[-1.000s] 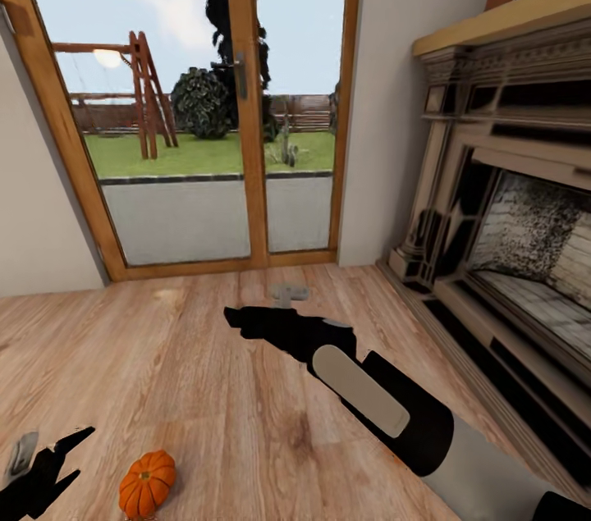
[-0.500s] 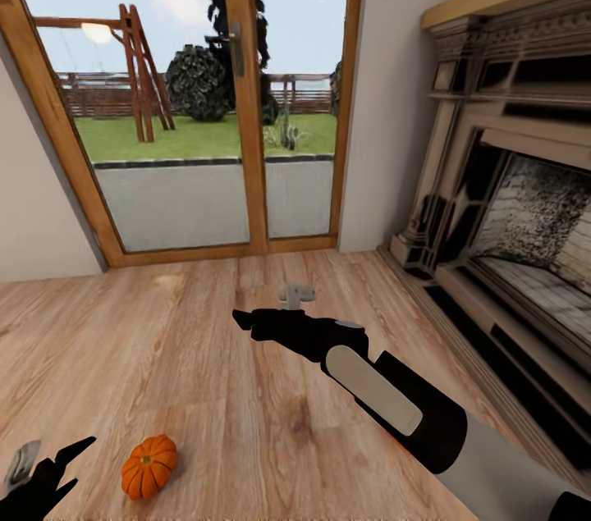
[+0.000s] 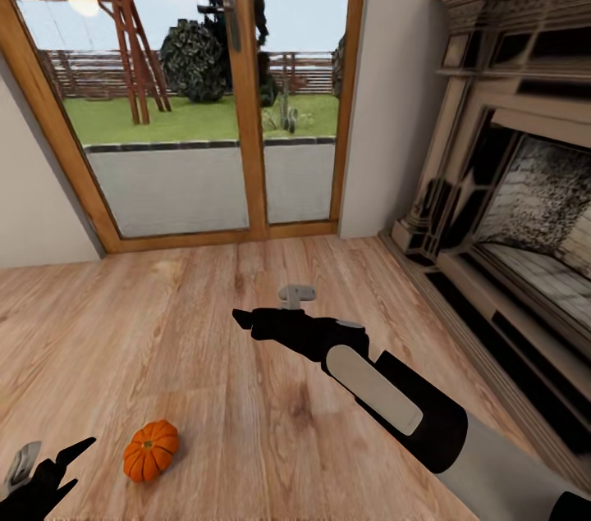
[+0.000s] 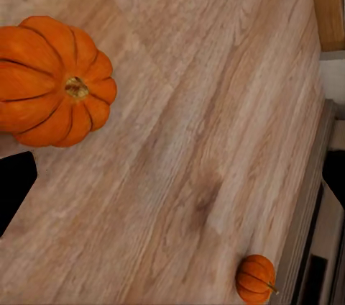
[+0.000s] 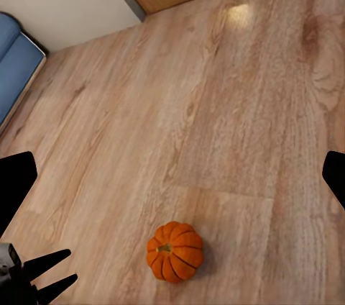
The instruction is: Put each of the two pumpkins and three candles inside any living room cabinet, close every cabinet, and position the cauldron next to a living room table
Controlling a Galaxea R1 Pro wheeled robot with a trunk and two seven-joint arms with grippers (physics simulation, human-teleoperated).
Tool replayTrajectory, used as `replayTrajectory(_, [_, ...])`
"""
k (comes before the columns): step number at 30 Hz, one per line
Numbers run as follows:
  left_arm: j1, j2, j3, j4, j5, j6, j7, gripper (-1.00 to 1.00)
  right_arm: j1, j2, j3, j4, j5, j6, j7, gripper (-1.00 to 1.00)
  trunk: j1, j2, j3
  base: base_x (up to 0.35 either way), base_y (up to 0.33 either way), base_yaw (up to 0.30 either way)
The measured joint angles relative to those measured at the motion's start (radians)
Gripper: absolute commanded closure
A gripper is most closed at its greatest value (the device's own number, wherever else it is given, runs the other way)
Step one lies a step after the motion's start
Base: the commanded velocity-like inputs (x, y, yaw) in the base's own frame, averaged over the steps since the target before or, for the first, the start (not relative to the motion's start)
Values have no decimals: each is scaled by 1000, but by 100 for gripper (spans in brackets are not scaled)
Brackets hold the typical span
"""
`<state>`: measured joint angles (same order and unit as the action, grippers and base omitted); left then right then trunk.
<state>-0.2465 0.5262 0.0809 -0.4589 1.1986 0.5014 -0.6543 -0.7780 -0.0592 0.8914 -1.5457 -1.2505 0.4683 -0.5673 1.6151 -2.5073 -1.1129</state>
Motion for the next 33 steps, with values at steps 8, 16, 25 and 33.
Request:
replayTrajectory(8, [0, 0, 0, 0, 1, 0, 0, -100, 0, 1, 0, 2, 0, 1, -1, -100, 4, -2, -31, 0, 0, 0])
replayTrajectory(16, [0, 0, -1, 26, 0, 0, 0, -100, 0, 1, -1, 4, 0, 2, -1, -100, 7, -4, -62, 0, 0, 0])
replayTrajectory(25, [0, 0, 0, 31, 0, 0, 0, -100, 0, 1, -2, 7, 0, 4, -2, -100, 11, -6, -97, 0, 0, 0])
replayTrajectory(33, [0, 0, 0, 31, 0, 0, 0, -100, 0, 1, -1, 8, 0, 5, -3, -100, 15, -8, -128, 0, 0, 0])
